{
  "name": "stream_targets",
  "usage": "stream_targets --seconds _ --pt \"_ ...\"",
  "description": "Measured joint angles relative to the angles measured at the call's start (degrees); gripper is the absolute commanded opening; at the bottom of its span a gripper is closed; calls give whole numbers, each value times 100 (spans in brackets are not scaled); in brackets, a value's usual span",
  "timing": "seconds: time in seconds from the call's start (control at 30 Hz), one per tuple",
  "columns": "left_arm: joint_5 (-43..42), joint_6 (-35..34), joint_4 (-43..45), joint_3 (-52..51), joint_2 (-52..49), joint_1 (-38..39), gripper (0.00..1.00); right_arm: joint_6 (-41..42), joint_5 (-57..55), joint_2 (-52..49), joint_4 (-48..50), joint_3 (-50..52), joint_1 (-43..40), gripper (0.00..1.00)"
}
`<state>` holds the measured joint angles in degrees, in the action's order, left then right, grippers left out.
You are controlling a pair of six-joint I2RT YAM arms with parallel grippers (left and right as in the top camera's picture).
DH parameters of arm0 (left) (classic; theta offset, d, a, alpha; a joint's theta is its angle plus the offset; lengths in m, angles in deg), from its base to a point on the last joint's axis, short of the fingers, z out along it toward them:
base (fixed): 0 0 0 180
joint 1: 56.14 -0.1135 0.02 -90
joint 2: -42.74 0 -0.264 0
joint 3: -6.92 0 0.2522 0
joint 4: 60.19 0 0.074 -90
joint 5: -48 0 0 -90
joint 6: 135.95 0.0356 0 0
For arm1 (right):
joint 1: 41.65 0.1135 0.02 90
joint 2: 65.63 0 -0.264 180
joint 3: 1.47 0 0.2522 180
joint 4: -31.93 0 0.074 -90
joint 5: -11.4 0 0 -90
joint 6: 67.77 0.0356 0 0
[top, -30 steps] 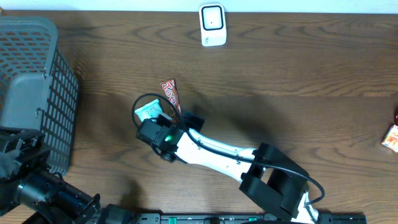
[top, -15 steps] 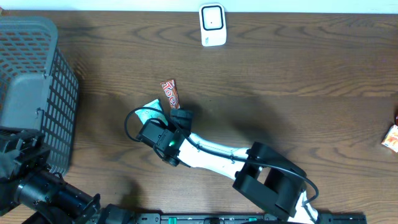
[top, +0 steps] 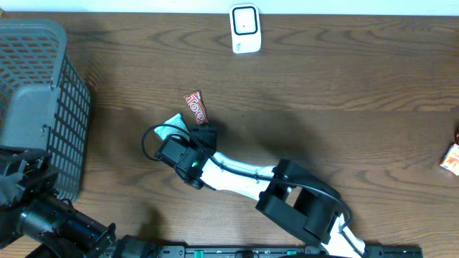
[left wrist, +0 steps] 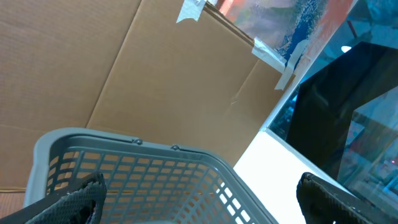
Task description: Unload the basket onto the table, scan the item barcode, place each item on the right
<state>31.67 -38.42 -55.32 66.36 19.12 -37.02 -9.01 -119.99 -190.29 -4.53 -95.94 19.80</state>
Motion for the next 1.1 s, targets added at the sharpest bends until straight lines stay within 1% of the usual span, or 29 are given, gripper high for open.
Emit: stream_targets --seconds 0.03,0.1,0.13,0.33,0.4,0.5,0.63,0.77,0.9,1.03,1.07,1.1 --pt "0 -2 0 0 0 0 98 -11 33 -24 -22 0 -9 35" --pt "0 -2 -2 0 2 0 98 -31 107 -74 -70 7 -59 10" --pt "0 -2 0 0 2 0 98 -20 131 -105 -105 15 -87 2" --pt "2 0 -2 0 2 0 98 142 -70 -181 -448 -9 -149 1" --pt "2 0 -4 0 2 0 98 264 -28 -166 -824 -103 -155 1" --pt "2 0 -2 0 2 0 98 479 330 -79 -1558 -315 -168 1" --pt "2 0 -4 0 2 0 98 835 1362 291 -2435 -761 -258 1" --pt "2 -2 -2 0 2 0 98 1143 2920 1023 -2852 -1145 -581 1" --pt "2 0 -2 0 2 2 98 1462 4321 1681 -3206 -1296 -1209 1" --pt "2 0 -2 0 2 2 98 1622 5482 1788 -3547 -1309 -1886 1" --pt "2 0 -2 0 2 0 98 1676 5670 1762 -3624 -1307 -2041 11" --pt "0 0 -2 0 2 0 98 1744 5807 1738 -3696 -1307 -2159 47"
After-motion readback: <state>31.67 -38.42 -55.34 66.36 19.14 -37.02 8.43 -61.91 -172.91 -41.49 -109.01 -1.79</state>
